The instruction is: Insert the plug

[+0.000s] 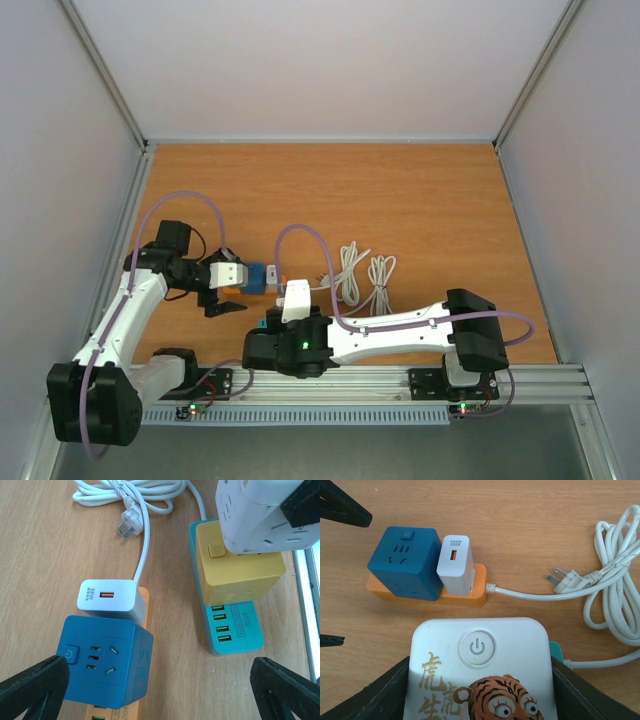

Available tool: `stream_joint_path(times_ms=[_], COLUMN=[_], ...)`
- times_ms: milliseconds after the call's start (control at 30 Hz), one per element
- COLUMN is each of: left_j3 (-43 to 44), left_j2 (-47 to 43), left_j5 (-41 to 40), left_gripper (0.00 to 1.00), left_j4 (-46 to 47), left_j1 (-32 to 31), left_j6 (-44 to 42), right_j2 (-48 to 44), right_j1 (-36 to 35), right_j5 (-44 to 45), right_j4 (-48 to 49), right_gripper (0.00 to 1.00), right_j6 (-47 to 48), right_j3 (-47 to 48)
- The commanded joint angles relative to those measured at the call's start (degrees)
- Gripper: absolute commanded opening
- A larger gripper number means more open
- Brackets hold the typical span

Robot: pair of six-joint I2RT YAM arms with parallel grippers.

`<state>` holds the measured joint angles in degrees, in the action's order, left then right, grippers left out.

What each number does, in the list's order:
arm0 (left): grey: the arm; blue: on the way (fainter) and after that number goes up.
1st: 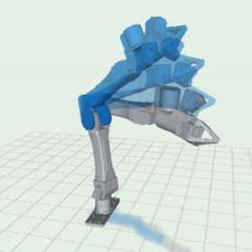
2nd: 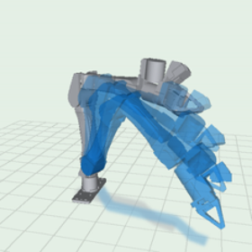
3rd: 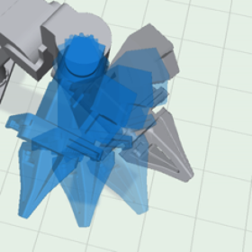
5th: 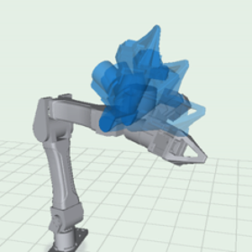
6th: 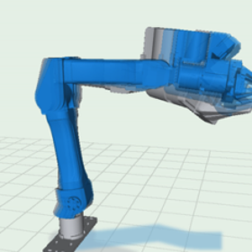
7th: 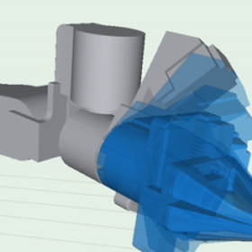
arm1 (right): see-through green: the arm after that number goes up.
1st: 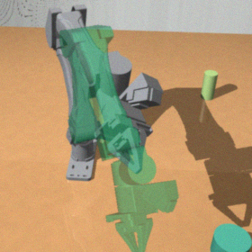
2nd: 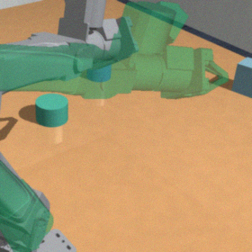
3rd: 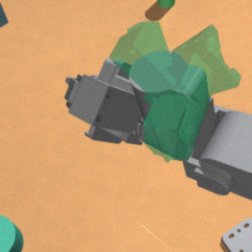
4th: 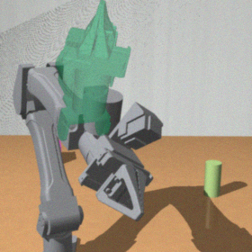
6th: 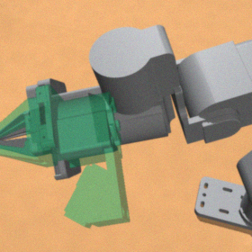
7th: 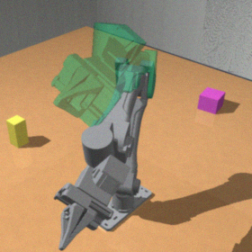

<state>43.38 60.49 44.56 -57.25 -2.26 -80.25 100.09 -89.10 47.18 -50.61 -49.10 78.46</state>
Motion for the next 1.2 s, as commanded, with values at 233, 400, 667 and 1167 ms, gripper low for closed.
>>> stream_joint_path(times_ms=[233,400,667,1167], left_j3=[-0.9,-1.0,-1.1,-1.1], left_j2=[0.0,0.1,0.2,0.7], left_j5=[1.1,1.0,1.3,1.0], left_gripper=[0.98,0.98,0.98,0.97], left_j4=[-0.7,-0.6,-0.4,0.0], left_j1=[0.3,0.3,0.4,0.3], left_j6=[-1.8,-1.8,-1.9,-1.9], right_j2=[2.5,3.2,3.3,1.8], right_j1=[-0.4,-0.4,-0.4,-0.4], right_j5=[3.3,3.1,3.8,5.5], right_j4=[-2.3,-2.9,-5.2,-5.8], right_gripper=[0.01,0.01,0.01,0.01], right_j6=[-2.1,-2.4,-4.5,-6.9], right_j3=[4.1,5.0,5.0,5.9])
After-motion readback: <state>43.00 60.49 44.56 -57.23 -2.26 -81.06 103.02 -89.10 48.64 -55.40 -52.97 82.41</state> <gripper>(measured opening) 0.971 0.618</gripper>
